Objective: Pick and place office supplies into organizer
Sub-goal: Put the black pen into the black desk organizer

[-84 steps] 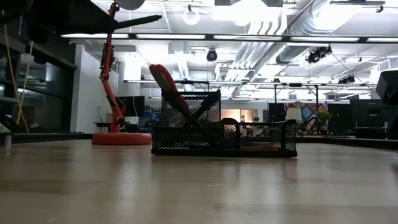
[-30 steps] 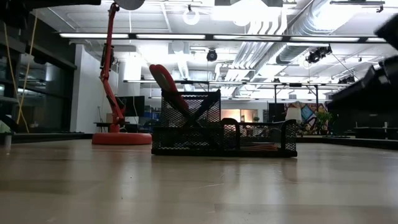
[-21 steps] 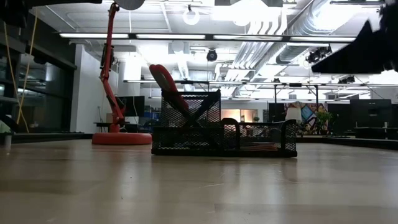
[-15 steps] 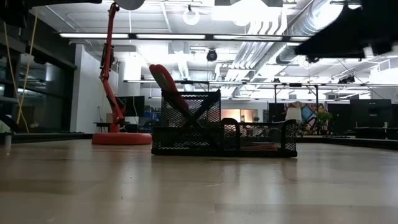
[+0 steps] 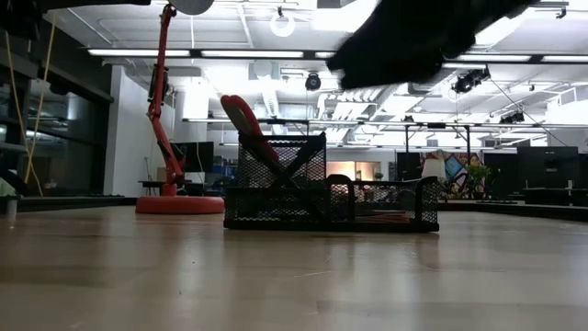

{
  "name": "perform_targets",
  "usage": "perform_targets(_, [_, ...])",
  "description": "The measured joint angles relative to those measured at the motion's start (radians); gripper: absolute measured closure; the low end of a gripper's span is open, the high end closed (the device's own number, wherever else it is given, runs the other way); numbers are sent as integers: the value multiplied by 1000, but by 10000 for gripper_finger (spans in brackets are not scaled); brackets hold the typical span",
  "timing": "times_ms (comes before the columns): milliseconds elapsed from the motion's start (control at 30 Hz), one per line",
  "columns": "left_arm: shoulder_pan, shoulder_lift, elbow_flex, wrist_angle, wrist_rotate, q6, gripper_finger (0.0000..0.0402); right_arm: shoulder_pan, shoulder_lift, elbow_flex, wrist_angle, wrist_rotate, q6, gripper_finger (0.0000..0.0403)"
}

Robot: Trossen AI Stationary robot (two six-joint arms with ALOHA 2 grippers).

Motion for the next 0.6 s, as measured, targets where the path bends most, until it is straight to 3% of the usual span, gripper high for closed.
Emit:
perform_targets(100, [0, 0, 0, 0, 0, 4, 376, -23, -7, -3, 115, -195, -139, 167])
perform_targets(367, [0, 0, 0, 2, 5, 7, 370, -123, -15, -3, 291, -401, -341, 169])
perform_targets(600, [0, 0, 0, 3, 7, 7, 373, -263, -42, -4, 381, -607, -383, 184])
